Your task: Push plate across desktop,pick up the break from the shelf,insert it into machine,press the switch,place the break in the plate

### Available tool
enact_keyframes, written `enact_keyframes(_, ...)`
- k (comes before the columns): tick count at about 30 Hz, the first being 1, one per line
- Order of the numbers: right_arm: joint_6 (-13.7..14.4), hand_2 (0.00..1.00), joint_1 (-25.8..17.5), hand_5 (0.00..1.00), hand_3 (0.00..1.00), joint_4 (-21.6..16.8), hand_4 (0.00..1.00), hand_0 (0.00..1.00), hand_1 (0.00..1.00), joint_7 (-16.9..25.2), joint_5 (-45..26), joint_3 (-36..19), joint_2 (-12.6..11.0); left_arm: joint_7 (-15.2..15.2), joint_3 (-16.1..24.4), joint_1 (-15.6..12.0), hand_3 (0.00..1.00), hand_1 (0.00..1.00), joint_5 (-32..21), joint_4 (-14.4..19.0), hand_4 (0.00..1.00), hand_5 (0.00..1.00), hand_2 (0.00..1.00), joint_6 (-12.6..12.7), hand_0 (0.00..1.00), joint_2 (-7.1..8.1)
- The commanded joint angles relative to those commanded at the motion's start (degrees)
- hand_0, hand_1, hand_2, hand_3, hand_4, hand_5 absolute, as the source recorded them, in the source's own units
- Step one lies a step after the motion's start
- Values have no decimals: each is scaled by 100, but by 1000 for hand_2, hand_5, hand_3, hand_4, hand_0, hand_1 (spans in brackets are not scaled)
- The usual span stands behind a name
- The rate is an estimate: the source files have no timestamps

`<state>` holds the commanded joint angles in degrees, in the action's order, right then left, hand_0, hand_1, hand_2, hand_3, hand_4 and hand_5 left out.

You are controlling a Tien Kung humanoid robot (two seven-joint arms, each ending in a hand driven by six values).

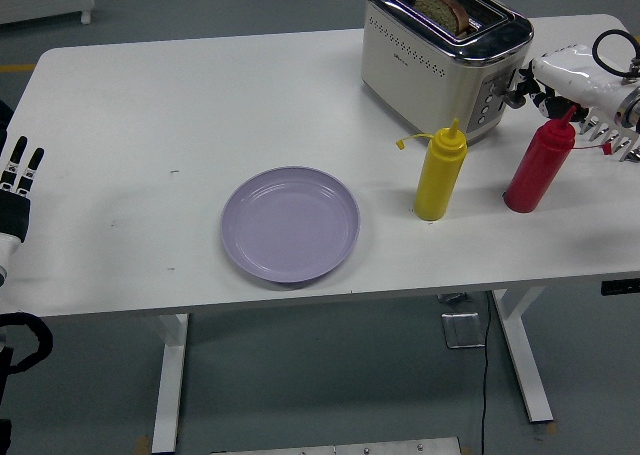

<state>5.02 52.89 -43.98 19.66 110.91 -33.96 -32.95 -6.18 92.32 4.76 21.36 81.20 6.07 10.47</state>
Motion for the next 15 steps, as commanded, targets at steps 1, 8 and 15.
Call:
enact_keyframes(1,-1,575,-1,2,510,-4,2,397,367,1,3,0,-6,1,-4,3,804,870,-1,0,604,998,943,-1,816,3)
enact_keyframes(8,-1,575,2,2,510,-11,2,397,367,6,10,-20,-44,1,-1,15,803,870,-8,-1,603,998,943,-3,816,9)
enact_keyframes(15,10,576,1,2,510,-30,2,397,368,5,34,-93,-51,-3,-4,19,804,870,-15,-5,603,998,943,-3,817,6)
